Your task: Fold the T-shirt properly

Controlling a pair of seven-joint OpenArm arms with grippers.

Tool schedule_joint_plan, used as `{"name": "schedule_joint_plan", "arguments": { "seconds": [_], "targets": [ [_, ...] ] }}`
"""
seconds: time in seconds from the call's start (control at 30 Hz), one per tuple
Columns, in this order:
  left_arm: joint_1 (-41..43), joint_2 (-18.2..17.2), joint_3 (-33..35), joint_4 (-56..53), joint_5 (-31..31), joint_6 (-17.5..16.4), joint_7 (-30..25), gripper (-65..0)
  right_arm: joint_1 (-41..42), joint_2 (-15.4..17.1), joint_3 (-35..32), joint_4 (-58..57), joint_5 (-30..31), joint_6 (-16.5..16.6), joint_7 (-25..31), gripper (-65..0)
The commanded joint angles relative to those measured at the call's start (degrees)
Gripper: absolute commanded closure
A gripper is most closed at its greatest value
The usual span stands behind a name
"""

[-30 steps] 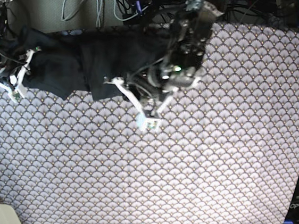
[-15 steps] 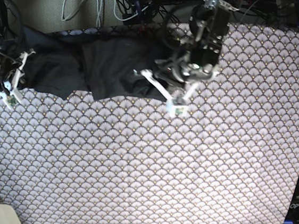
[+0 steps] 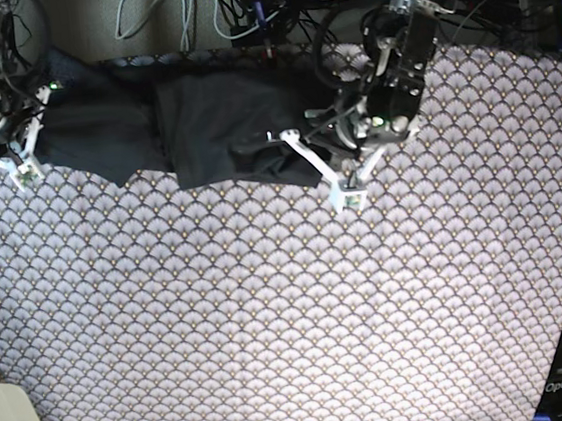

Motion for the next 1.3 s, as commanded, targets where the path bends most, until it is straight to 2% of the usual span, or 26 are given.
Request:
{"name": "schedule_joint_plan", "arguments": {
  "seconds": [0.0,0.17,0.27,0.37,0.47,0.6,0.77,1.07,1.13,1.27],
  "targets": [
    [-0.5,0.1,-0.1,0.7,-0.1,-0.1,-0.1,0.0,-0.1,1.0,0.1,1.1,-0.4,-0.2,0.4,-15.5],
    [-0.5,0.0,-0.2,0.7,-0.1,-0.1,-0.1,0.0,-0.1,0.6,0.5,1.5,-0.5,-0.2,0.4,-17.3],
    [-0.5,0.0,-0.2,0.7,-0.1,-0.1,-0.1,0.0,0.2,0.2,0.5,1.5,-0.4,-0.2,0.4,-21.6],
    [-0.5,0.0,-0.1,0.7,-0.1,-0.1,-0.1,0.0,0.4,0.2,0.5,1.5,-0.1,-0.2,-1.1,-28.8],
    [-0.5,0.0,-0.2,0.7,-0.1,-0.1,-0.1,0.0,2.0,0.4,1.5,1.5,2.8,-0.2,-3.7,-33.5],
    [-0.5,0.0,-0.3,0.7,-0.1,-0.1,-0.1,0.0,3.8,0.6,6.3,1.5,6.5,-0.2,-8.0,-34.0],
    [-0.5,0.0,-0.3,0.7,-0.1,-0.1,-0.1,0.0,5.5,1.1,10.8,1.5,7.9,-0.2,-12.3,-34.0],
    [-0.5,-0.1,-0.3,0.7,0.2,-0.1,-0.1,0.0,5.3,1.2,19.0,1.0,29.8,-0.2,-19.0,-34.1],
    [-0.5,-0.1,-0.3,0.7,0.2,-0.1,-0.1,0.0,5.2,1.1,19.3,0.9,32.7,-0.2,-19.0,-34.1],
    [-0.5,-0.1,-0.3,0.7,0.3,-0.1,0.2,0.0,5.6,1.0,19.6,-0.6,33.2,-0.2,-19.0,-34.1]
  ]
}}
